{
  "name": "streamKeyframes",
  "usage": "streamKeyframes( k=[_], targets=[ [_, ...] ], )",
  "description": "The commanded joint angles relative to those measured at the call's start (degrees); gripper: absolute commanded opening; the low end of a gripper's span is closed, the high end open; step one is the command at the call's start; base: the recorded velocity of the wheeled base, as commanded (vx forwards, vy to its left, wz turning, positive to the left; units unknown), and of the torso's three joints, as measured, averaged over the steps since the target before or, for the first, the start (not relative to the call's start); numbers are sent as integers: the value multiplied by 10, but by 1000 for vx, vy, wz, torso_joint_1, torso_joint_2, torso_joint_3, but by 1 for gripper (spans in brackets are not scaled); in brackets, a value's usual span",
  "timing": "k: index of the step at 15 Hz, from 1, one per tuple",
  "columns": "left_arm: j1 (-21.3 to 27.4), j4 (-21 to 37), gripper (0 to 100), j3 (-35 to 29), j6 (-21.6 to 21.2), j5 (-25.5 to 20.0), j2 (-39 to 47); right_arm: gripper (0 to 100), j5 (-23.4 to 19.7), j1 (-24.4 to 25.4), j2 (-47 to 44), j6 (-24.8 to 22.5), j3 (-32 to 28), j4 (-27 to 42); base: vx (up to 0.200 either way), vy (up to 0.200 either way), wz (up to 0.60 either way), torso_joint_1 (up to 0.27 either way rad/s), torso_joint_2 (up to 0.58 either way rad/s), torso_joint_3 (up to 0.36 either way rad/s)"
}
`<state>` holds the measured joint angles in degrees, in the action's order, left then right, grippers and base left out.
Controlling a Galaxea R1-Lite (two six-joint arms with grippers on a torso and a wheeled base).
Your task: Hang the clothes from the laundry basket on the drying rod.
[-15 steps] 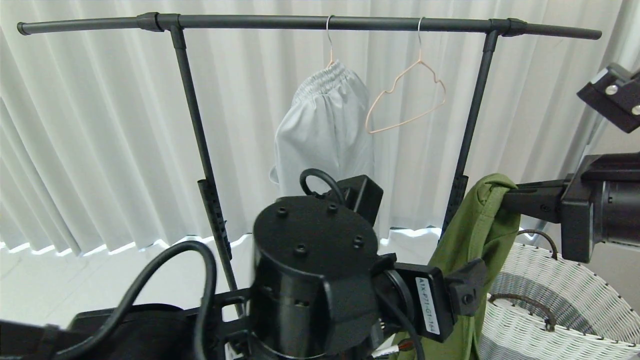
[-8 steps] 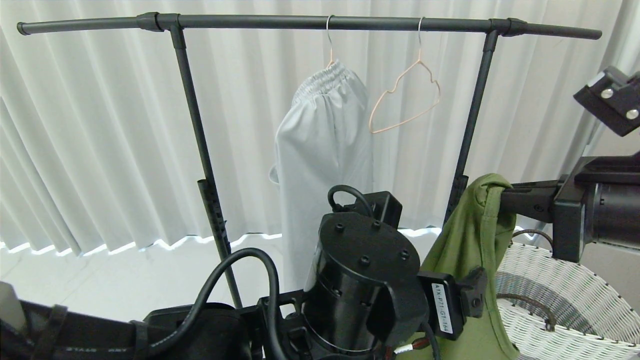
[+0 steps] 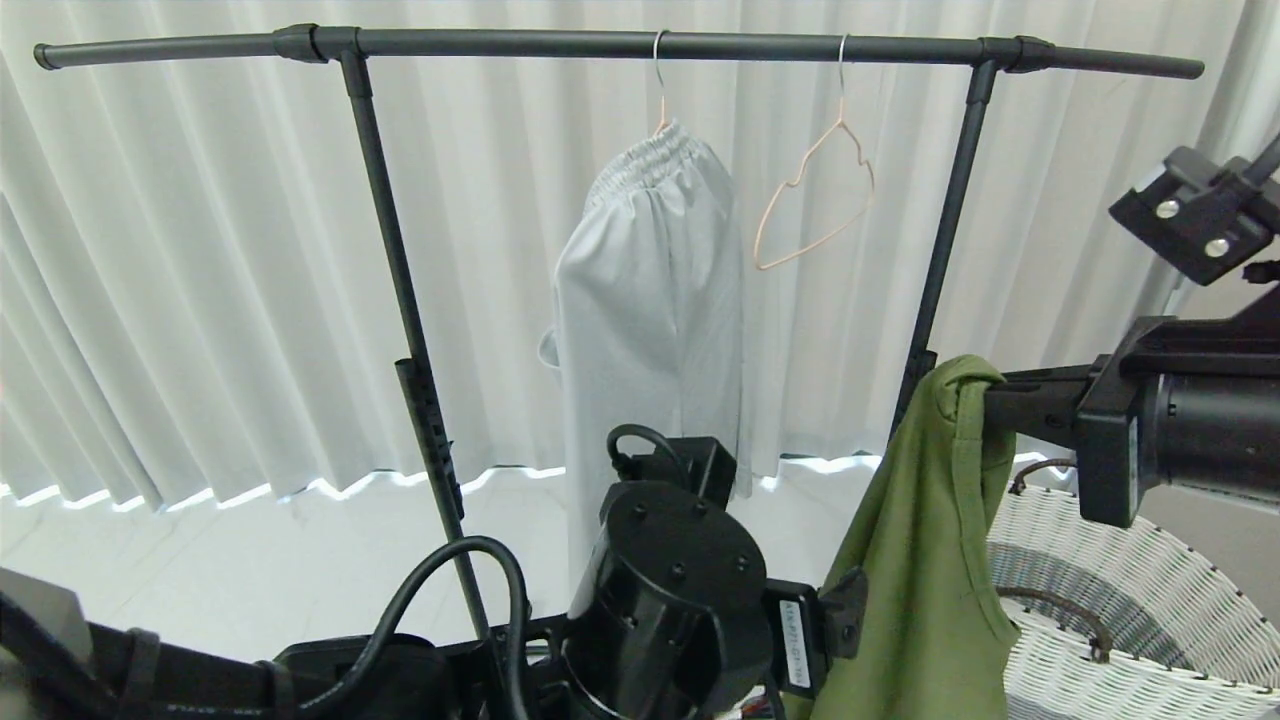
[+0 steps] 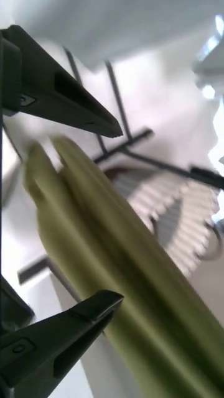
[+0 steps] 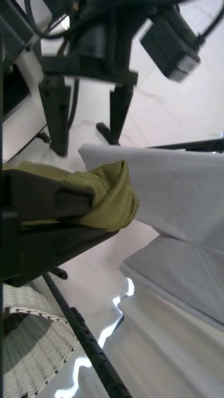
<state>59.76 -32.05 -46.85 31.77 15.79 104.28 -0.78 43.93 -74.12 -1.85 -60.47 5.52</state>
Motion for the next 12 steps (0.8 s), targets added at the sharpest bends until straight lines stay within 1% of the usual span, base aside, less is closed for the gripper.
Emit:
streamKeyframes(
  k=[1,2,3,5,7,8,10,11,12],
  targets=[
    [-3,0,100,47,-14,-1,-28,0,3,-1,-35,-3,-14,1,0,0,0,0,0,0],
    [-3,0,100,74,-36,-1,-40,0,11,-1,-60,-4,-29,0,0,0,0,0,0,0],
    [-2,0,100,99,-54,-3,-58,0,30,0,-93,-6,-47,0,0,0,0,0,0,0],
    [8,0,100,114,-54,-5,-87,0,64,0,-149,-12,-91,0,0,0,0,0,0,0],
    [14,0,100,112,-54,-7,-107,0,77,4,-190,-13,-133,0,0,0,0,0,0,0],
    [26,0,100,105,-54,-11,-115,0,80,13,-203,-13,-150,0,0,0,0,0,0,0],
    [34,0,100,80,-50,-19,-108,0,80,34,-210,-11,-157,1,0,0,0,0,0,0],
    [34,0,100,64,-36,-18,-94,0,80,43,-208,-10,-157,1,0,0,0,0,0,0],
    [31,0,100,24,1,-13,-70,0,81,58,-206,-8,-156,2,0,0,0,0,0,0]
  ],
)
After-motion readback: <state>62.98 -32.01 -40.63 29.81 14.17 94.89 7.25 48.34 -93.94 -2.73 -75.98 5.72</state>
